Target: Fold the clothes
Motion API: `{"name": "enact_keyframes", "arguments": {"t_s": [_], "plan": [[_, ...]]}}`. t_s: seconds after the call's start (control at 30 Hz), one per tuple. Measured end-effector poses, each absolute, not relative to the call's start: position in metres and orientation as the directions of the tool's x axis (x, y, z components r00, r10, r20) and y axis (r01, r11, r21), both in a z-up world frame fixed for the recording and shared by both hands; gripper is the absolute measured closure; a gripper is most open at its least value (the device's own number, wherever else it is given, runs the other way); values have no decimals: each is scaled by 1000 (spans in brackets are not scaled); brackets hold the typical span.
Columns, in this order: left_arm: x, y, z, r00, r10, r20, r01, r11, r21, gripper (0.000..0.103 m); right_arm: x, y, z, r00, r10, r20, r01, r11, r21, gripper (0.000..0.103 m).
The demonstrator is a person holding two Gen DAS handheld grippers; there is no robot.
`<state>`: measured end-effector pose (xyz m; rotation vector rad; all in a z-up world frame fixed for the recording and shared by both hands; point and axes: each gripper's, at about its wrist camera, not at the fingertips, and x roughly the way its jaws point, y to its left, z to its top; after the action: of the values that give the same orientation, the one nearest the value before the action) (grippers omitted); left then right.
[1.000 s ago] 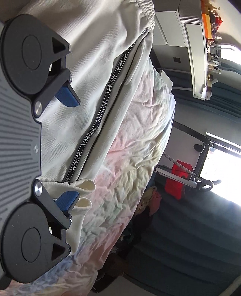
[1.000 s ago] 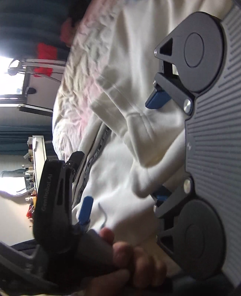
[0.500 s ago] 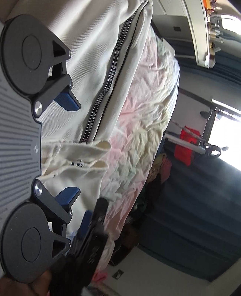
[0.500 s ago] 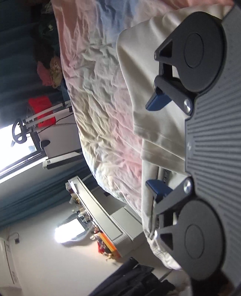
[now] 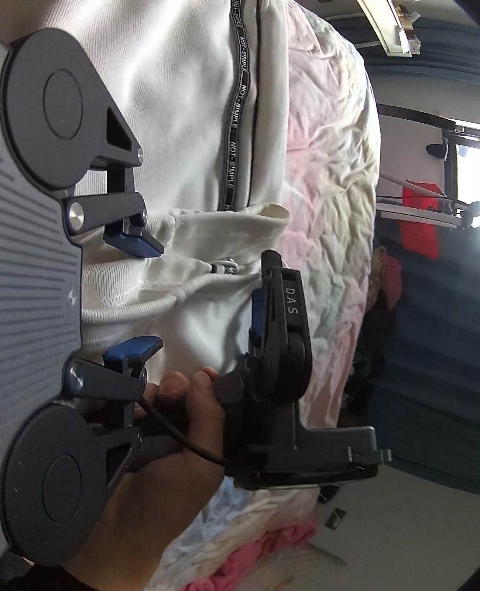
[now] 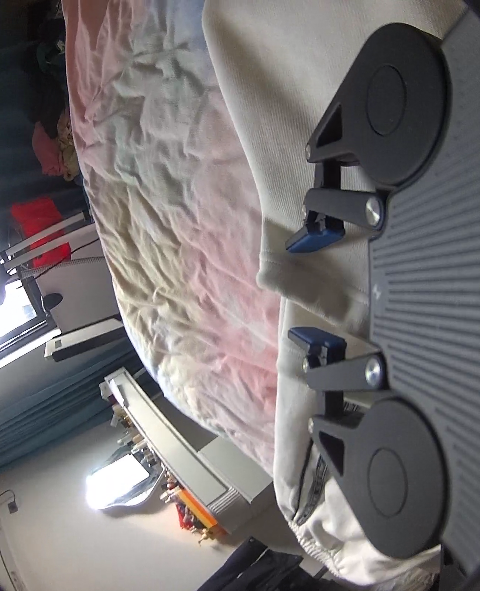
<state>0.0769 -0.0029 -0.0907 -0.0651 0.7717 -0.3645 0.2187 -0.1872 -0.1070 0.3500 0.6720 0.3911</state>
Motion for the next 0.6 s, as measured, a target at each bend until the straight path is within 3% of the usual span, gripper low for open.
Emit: {"name": "enact_keyframes", "arguments": {"t_s": [0.07,0.13,0.23,0.47,0.6], "plan": [[81,-3,-96,655,-333,-679,286,940,-185,64,221,-186,-113,715,441,-543,-226,880,417,62],[83,-2,-97,657,-333,-676,281,941,-191,74,220,-182,-112,714,435,-548,-248,890,382,77],[81,1,-93,668,-342,-661,284,938,-198,91,215,-175,-107,730,427,-534,-289,901,325,90],[48,8,-66,715,-357,-602,285,934,-216,97,192,-167,-74,766,472,-437,-382,880,281,93],[46,6,-76,700,-310,-643,260,950,-175,96,187,-150,-81,746,467,-474,-411,884,224,93]]}}
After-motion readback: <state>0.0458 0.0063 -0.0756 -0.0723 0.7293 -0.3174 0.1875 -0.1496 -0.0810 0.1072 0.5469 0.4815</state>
